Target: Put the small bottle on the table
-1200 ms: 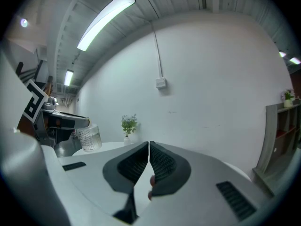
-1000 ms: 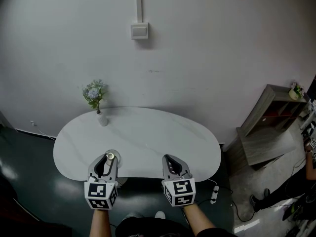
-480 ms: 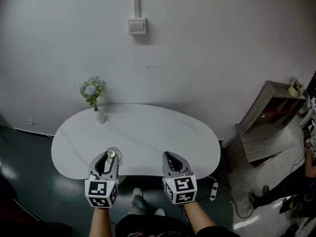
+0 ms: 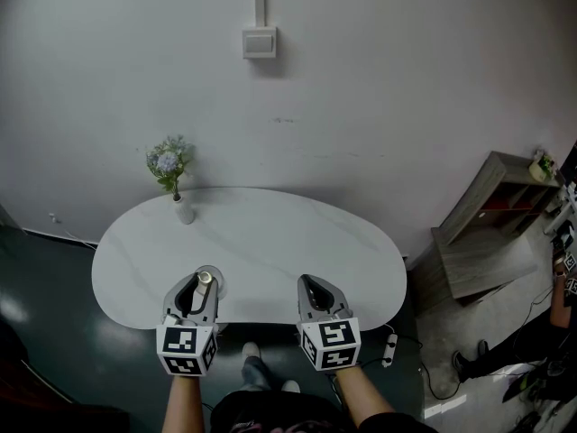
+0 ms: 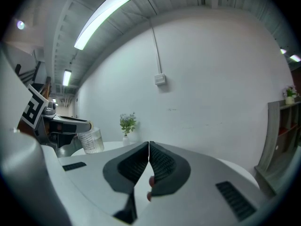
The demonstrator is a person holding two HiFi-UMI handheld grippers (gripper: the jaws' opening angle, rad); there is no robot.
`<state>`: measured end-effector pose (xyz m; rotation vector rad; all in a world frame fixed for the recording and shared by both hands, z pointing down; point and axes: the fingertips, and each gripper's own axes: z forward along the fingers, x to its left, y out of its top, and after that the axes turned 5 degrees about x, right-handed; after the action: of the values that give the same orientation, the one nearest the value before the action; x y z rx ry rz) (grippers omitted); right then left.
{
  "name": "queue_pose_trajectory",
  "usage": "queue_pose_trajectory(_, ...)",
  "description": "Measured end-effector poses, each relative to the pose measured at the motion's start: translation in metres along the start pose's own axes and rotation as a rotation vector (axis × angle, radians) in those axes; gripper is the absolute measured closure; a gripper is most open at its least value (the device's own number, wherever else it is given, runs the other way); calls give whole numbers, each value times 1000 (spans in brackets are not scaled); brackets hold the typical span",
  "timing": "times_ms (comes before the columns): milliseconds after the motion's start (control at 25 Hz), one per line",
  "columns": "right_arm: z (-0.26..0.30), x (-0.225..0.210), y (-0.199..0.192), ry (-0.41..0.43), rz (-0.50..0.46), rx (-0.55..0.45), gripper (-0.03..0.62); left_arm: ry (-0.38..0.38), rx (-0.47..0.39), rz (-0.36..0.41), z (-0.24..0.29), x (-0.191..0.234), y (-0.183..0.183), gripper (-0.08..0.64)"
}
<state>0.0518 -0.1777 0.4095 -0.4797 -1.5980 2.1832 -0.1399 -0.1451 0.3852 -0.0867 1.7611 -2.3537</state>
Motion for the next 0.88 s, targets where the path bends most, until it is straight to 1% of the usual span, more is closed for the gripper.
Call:
queue_pose_trajectory(560, 30, -3, -4, -20, 2, 46, 525, -37, 36, -31, 33, 12, -16, 434)
queue_pose_trajectory(880, 48, 3, -11, -13, -5, 76, 525, -49, 67, -55, 49, 19, -31, 434)
